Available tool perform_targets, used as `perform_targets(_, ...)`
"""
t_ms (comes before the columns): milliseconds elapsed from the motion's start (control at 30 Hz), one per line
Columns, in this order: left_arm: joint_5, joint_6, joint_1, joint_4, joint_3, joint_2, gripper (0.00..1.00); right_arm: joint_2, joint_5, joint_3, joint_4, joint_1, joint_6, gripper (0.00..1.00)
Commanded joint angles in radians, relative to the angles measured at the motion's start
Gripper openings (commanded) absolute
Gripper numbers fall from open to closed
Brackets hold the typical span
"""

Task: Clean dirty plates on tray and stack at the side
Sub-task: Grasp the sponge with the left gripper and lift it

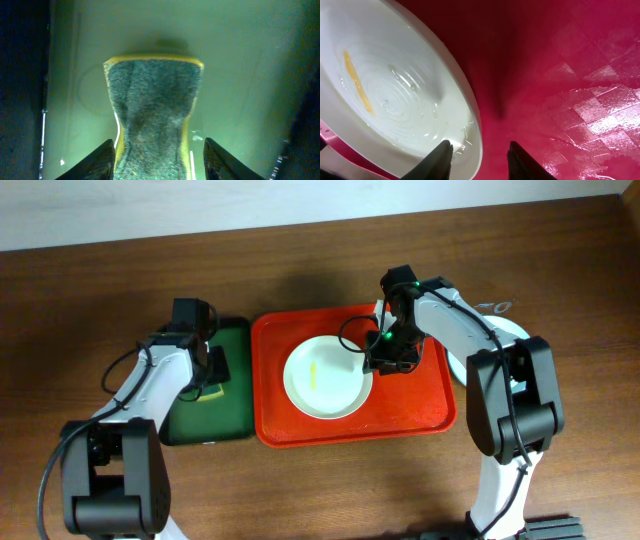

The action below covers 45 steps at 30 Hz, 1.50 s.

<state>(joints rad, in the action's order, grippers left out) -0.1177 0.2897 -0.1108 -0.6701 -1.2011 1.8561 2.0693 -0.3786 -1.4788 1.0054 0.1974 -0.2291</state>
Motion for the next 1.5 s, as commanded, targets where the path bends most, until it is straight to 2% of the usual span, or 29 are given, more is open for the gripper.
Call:
perform_targets(0, -0.045, 0.01, 0.001, 0.008, 0.03, -0.005, 0.53, -0.018, 0.013, 0.006, 0.0, 0.005, 0.005, 0.38)
perform_targets(233, -0.045, 0.009, 0.0, 0.043, 0.045, -0.005, 0.5, -0.018, 0.013, 0.005, 0.001, 0.005, 0.005, 0.38)
perform_targets(333, -0.045, 0.009, 0.0, 0.049, 0.048, -0.005, 0.34, -0.018, 0.013, 0.005, 0.0, 0.005, 0.005, 0.38)
perform_targets(533, -0.045, 0.009, 0.0, 0.092, 0.093, -0.005, 0.34, -0.018, 0.013, 0.005, 0.0, 0.005, 0.005, 0.38)
perform_targets(633, -0.044, 0.009, 0.0, 0.101, 0.095, -0.005, 0.24, -0.018, 0.014, 0.006, 0.0, 0.005, 0.005, 0.38)
perform_targets(700, -0.044, 0.008, 0.0, 0.109, 0.095, -0.005, 0.05, -0.018, 0.016, 0.005, 0.0, 0.005, 0.004, 0.38)
perform_targets(733, -0.043, -0.008, 0.001, 0.113, 0.091, -0.007, 0.0, -0.018, 0.018, 0.006, 0.0, 0.005, 0.005, 0.38)
perform_targets(800, -0.029, -0.062, 0.0, 0.112, 0.073, -0.022, 0.0, -0.018, 0.017, 0.005, 0.001, 0.005, 0.005, 0.38)
perform_targets(900, -0.018, -0.086, 0.0, 0.071, 0.024, -0.134, 0.0, -0.018, 0.017, 0.005, 0.002, 0.005, 0.004, 0.49)
perform_targets(1067, -0.018, -0.109, 0.0, -0.038, -0.048, -0.292, 0.0, -0.018, 0.017, 0.006, 0.013, 0.005, 0.004, 0.49)
perform_targets(1100, -0.005, -0.133, 0.0, -0.103, -0.093, -0.308, 0.0, -0.018, 0.016, 0.008, 0.017, 0.006, 0.004, 0.48)
perform_targets(1133, 0.02, -0.151, 0.0, -0.14, -0.124, -0.307, 0.0, -0.018, 0.016, 0.011, 0.018, 0.008, 0.003, 0.42)
perform_targets(1300, 0.028, -0.157, 0.0, -0.269, -0.248, -0.304, 0.0, -0.018, 0.023, 0.039, -0.023, 0.05, -0.02, 0.32)
perform_targets(1333, 0.036, -0.157, 0.0, -0.291, -0.266, -0.299, 0.0, -0.018, 0.027, 0.041, -0.026, 0.053, -0.023, 0.25)
perform_targets(1367, 0.069, -0.171, 0.0, -0.302, -0.278, -0.292, 0.0, -0.018, 0.028, 0.041, -0.026, 0.054, -0.04, 0.04)
perform_targets(1467, 0.105, -0.192, 0.0, -0.357, -0.32, -0.235, 0.0, -0.018, 0.021, 0.041, -0.027, 0.054, -0.042, 0.04)
